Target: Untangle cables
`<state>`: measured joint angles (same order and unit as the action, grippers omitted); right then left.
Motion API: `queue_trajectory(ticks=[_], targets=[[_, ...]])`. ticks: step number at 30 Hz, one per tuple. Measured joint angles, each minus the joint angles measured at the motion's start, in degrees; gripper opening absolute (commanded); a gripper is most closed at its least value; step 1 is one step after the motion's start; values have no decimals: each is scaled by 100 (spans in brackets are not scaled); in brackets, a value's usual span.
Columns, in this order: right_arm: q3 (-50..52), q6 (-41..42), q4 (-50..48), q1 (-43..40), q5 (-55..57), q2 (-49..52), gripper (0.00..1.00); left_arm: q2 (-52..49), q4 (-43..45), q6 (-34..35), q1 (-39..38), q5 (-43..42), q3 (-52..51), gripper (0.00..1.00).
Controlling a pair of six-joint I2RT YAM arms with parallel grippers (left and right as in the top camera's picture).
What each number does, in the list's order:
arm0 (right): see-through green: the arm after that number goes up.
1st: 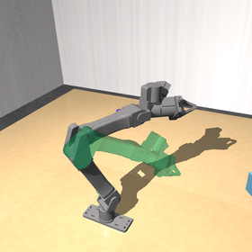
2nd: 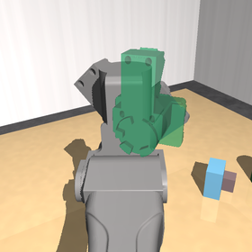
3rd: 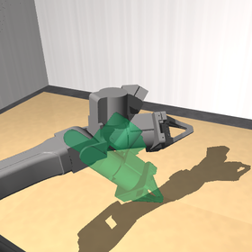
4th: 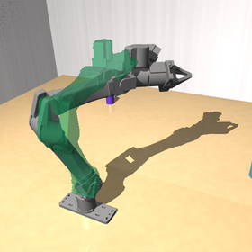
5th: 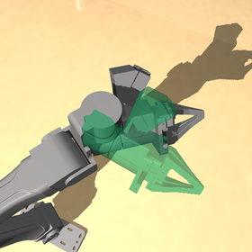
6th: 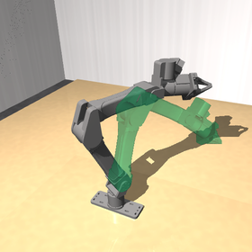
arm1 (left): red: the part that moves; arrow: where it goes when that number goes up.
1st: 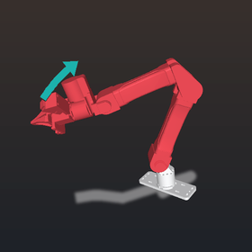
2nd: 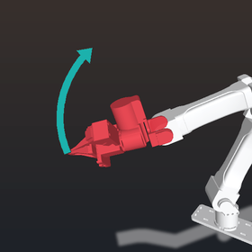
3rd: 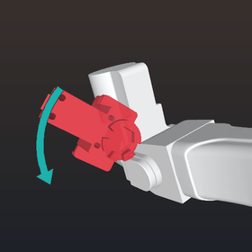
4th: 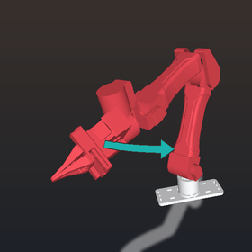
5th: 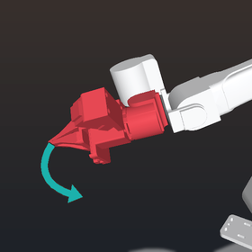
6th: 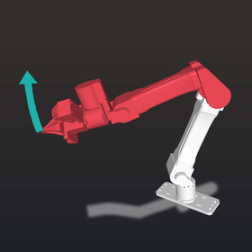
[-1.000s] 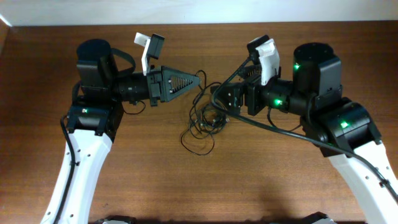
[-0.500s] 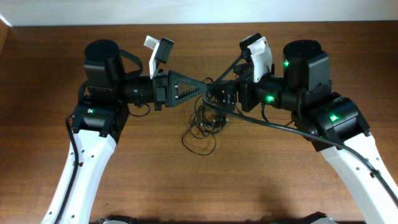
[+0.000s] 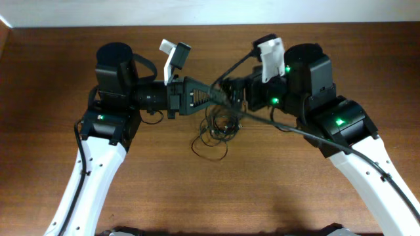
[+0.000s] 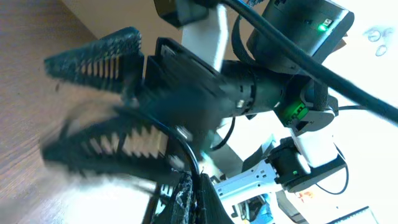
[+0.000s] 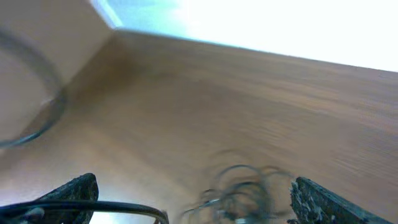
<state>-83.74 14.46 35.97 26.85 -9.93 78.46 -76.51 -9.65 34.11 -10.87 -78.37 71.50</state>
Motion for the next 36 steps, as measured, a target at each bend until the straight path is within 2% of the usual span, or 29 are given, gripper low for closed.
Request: queue_trajectory(ticks=[8,16,20,24,28,32,36], targets=[[0,372,258,11,2509,0,98,-33,-4,0,-26,35,0,0],[0,483,472,59,4153,0,98,-92,-2,0,-81,153,0,0],[0,490,479,-44,4380,0,98,-96,-2,0,-87,232,0,0],[0,444,546,-551,4492,7,98,-101,44,0,-70,254,2,0],[0,391,654,-820,4166,11,98,-136,42,0,17,352,2,0],[0,503,802,-1670,4151,24,98,-96,0,4,442,278,2,0],[0,509,824,-1794,3534,24,98,-94,0,2,562,378,2,0]])
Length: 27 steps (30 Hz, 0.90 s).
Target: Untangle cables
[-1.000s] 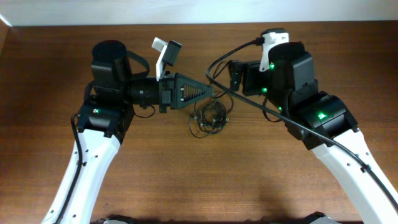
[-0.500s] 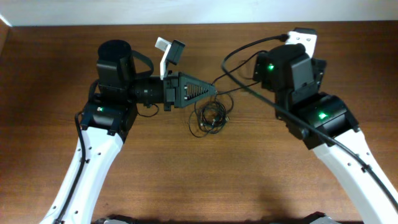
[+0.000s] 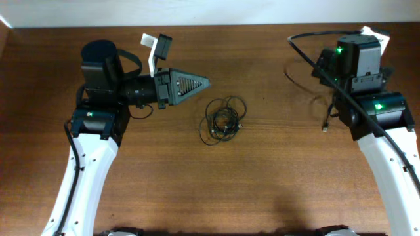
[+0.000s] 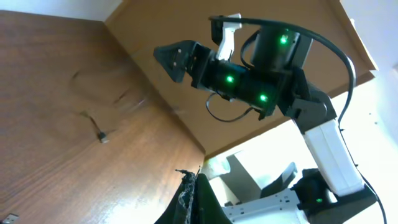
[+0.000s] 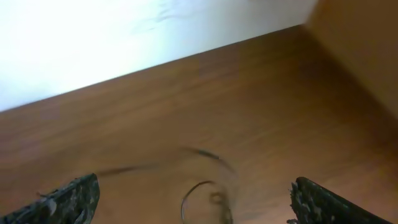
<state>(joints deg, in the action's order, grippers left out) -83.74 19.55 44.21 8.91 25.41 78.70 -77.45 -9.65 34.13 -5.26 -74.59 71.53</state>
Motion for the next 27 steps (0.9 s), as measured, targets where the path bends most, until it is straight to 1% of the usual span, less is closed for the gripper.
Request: queue_trajectory(ticks=[3,6,11,13,14,17,18,20,22,26,27], targets=[[0,-9,-4,-4,-682,0,98,-2,0,2,4,129,0,0],[0,-7,2,-4,-1023,0,98,-2,-2,2,4,184,0,0],[0,87,216,-66,-1158,0,98,-2,-22,-2,4,249,0,0],[0,195,409,-256,-1141,0,98,0,-166,-17,4,308,0,0],[0,245,509,-402,-1134,2,98,0,-439,-76,4,442,13,0],[-2,302,734,-894,-1143,107,98,2,-1307,-326,4,1021,31,1],[-4,289,857,-1113,-1185,225,98,2,-1604,-422,-2,1329,31,6],[-4,251,1032,-1425,-1368,535,98,2,-2070,-586,-24,2015,26,11],[-4,247,1191,-1646,-1624,903,98,2,-2354,-669,-76,2671,28,17],[-4,229,1268,-1794,-2094,1709,100,0,-2673,-802,-177,3615,26,26],[-4,225,1263,-1794,-2225,1875,97,0,-2710,-815,-179,3797,26,28]])
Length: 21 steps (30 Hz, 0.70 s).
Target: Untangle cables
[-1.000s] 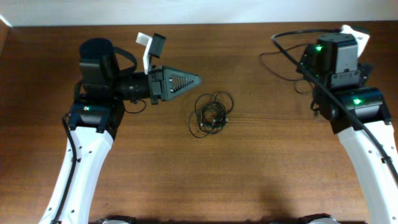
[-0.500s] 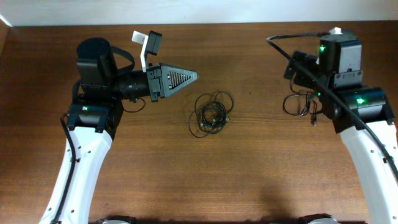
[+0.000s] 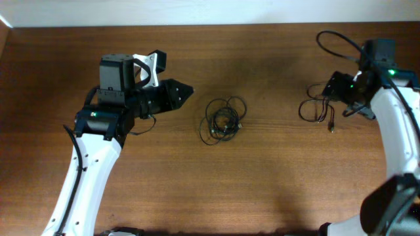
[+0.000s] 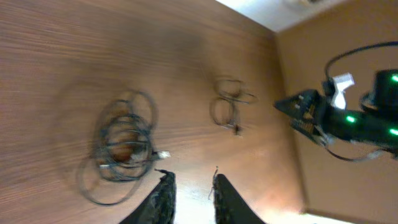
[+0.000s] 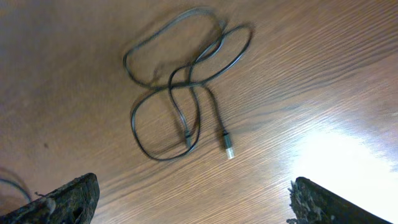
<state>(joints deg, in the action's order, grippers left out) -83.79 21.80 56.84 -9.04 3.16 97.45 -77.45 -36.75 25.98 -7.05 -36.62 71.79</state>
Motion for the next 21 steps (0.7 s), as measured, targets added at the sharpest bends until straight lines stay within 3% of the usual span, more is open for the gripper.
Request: queue_trajectory(ticks=[3,8,11,13,17,19,21], targets=[[0,0,-2,2,-341,540,90,0,-118,-15,0,446,2,30],[0,-35,-229,2,-595,1266,54,0,-142,-28,0,778,0,32],[0,-164,-538,2,-634,1469,52,0,-144,-28,0,861,2,34],[0,-365,-695,2,-634,1508,58,0,-146,-28,0,866,0,35],[0,-778,-815,2,-424,1668,58,0,-146,-28,0,892,0,36],[0,-857,-826,2,-332,1777,54,0,-146,-28,0,905,2,37],[0,-883,-831,2,-280,1923,44,0,-146,-28,0,905,2,37]])
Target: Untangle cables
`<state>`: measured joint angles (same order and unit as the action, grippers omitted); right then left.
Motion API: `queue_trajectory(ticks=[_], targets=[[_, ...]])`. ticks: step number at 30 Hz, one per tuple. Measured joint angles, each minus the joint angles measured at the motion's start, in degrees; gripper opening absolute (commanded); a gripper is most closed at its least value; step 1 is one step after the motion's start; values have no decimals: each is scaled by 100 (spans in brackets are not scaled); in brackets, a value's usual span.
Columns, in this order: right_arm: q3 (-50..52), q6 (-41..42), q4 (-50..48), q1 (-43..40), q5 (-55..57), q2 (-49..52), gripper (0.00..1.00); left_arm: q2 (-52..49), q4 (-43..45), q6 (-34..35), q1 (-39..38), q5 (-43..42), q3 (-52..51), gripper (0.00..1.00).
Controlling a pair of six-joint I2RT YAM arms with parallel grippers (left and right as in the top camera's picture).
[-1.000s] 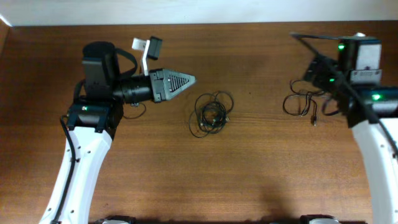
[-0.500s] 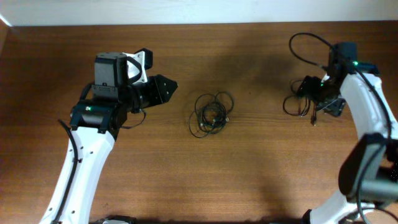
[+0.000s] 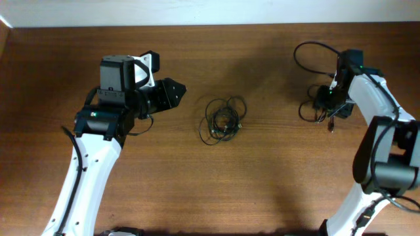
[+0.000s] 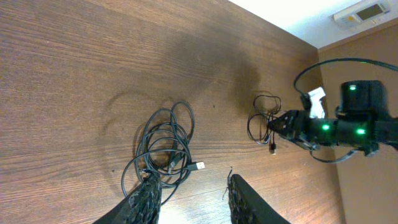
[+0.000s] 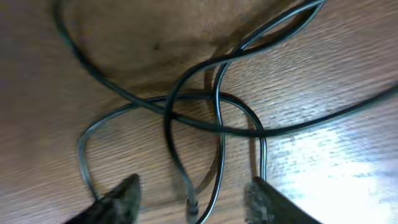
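Observation:
A tangle of thin black cables (image 3: 222,119) lies on the table's middle; in the left wrist view the tangle (image 4: 163,146) shows a white USB plug. A separate thin black cable (image 3: 308,110) lies in loose loops at the right. My right gripper (image 3: 326,99) is low over it, open, and the cable's strands (image 5: 214,127) run between its fingers (image 5: 124,196). My left gripper (image 3: 176,92) hovers left of the tangle, open and empty, its fingers (image 4: 146,199) framing the tangle's near edge.
The brown wooden table (image 3: 262,183) carries only these cables. The right arm's own thick black lead (image 3: 308,56) loops over the table's far right part. A pale wall runs along the table's far edge (image 3: 210,25).
My right gripper has come down from well above the separate cable to just over it, its fingers closer together around the strands. My left gripper's fingers stand wider apart.
Both grippers were together above the tangle in the middle, a cable strung between them. Then the arms stood apart, left gripper shut, a cable lying by the right arm. Then the right gripper hung wide open above that separate cable, and now it is down on it.

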<state>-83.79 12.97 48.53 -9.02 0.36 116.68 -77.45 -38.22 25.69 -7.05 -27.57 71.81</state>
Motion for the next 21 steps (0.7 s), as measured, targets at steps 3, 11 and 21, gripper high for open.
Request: queue_trajectory(ticks=[3,11,21], targets=[[0,-81,-70,0,50,195,30,0,0,0,0,0,-2,37],[0,-109,-256,0,70,254,4,0,0,0,0,2,0,37],[-138,-210,245,-2,-1316,0,4,-2,0,-2,0,2,-2,33]])
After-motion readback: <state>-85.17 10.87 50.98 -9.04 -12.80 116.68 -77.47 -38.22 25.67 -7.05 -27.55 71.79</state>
